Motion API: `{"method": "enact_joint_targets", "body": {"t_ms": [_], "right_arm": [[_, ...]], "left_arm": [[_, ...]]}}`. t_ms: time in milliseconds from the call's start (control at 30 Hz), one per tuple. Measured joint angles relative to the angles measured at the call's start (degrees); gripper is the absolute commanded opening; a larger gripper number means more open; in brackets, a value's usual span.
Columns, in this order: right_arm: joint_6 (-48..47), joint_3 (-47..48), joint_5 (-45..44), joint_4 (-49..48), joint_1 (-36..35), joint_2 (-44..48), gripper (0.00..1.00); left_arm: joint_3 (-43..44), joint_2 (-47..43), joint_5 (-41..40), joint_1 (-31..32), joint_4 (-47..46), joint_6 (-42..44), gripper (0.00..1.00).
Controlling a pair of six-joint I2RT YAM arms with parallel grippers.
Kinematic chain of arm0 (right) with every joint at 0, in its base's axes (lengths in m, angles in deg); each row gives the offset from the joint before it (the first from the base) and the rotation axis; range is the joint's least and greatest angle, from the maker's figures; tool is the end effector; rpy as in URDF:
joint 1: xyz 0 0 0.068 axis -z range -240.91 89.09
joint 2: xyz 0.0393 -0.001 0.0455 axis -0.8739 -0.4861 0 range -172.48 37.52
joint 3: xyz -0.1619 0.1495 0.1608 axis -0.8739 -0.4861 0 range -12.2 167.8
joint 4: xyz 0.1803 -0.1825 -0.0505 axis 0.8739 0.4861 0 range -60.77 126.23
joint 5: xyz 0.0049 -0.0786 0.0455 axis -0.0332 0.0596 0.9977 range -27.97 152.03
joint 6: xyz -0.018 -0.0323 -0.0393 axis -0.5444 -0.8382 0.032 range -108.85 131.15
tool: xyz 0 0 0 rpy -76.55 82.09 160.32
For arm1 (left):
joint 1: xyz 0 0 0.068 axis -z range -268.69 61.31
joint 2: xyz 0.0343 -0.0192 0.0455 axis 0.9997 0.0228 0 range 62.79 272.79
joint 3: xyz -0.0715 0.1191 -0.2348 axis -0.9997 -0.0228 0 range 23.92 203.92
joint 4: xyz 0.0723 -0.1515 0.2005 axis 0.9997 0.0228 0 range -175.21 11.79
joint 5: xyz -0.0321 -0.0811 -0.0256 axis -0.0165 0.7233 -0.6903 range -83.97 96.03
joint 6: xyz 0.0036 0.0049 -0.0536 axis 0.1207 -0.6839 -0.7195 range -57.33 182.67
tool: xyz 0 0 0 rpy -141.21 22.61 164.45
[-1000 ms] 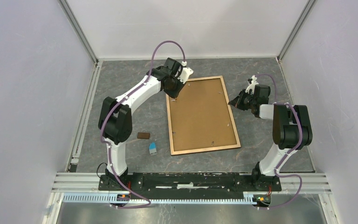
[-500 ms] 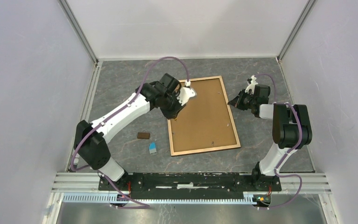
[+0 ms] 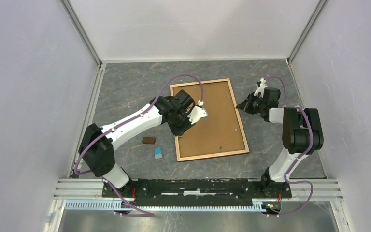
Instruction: Take the photo out of the frame
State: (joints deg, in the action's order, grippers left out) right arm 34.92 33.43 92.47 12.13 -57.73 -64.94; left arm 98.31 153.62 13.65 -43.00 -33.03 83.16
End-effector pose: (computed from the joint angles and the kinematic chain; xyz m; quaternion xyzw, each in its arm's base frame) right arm 0.3423 -0.0010 0.1321 0.0952 0.8755 0.3070 0.3608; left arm 0.2170 -0.2292 0.2639 0.5456 0.8147 -0.1041 0.1664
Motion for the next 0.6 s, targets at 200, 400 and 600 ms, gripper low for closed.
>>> {"method": "enact_joint_targets", "body": {"t_ms": [200, 400, 600], "right_arm": [[0.00, 0.00, 0.09, 0.00, 0.04, -0.02, 0.00], [0.00, 0.00, 0.48, -0.15, 0.20, -0.17, 0.00], [0.02, 0.00, 0.83, -0.28, 0.33, -0.33, 0.00]], "left_arm": [[0.00, 1.11, -1.92, 0.42, -0.04, 0.07, 0.02], [-0.74, 1.68, -3.26, 0.42, -0.68, 0.11, 0.02], [-1.29, 1.70, -4.59, 0.63, -1.55, 0.09, 0.02]]}}
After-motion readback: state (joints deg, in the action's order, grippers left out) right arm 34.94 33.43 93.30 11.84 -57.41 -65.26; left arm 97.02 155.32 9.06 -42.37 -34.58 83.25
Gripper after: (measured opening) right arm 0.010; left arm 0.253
